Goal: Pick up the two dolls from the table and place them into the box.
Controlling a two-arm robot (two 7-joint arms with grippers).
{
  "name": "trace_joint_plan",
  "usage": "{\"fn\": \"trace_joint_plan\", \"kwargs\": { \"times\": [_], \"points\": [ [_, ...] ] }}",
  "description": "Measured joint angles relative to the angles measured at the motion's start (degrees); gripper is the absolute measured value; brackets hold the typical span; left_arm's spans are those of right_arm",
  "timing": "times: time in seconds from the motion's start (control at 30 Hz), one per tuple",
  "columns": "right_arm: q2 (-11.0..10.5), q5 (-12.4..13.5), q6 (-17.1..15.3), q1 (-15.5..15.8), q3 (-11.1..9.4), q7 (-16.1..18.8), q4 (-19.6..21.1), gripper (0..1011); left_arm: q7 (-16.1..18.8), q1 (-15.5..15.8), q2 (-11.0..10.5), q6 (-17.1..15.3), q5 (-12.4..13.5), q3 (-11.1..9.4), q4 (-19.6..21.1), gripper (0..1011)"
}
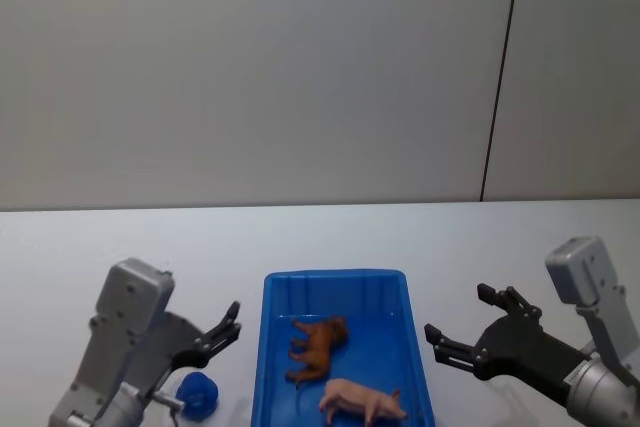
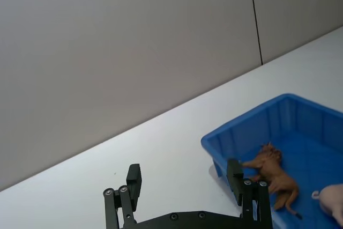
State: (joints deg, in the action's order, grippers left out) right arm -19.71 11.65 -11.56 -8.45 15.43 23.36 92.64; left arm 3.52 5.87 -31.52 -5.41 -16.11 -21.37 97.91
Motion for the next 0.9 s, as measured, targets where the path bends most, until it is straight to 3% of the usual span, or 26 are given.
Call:
{"fn": "trace_joint_plan", "kwargs": {
  "times": [0.4, 0.9],
  "points": [
    [-0.1, 0.1, 0.0, 0.1, -0.1, -0.1, 0.1, 1001, -2.2, -2.8, -2.5, 1.0, -2.7, 1.1, -1.9, 1003],
    [-0.2, 0.1, 0.0, 0.2, -0.1, -0.1, 0.1, 1001, -7.4, -2.6, -1.5, 2.8, -3.9, 1.0, -7.2, 1003]
  ]
}}
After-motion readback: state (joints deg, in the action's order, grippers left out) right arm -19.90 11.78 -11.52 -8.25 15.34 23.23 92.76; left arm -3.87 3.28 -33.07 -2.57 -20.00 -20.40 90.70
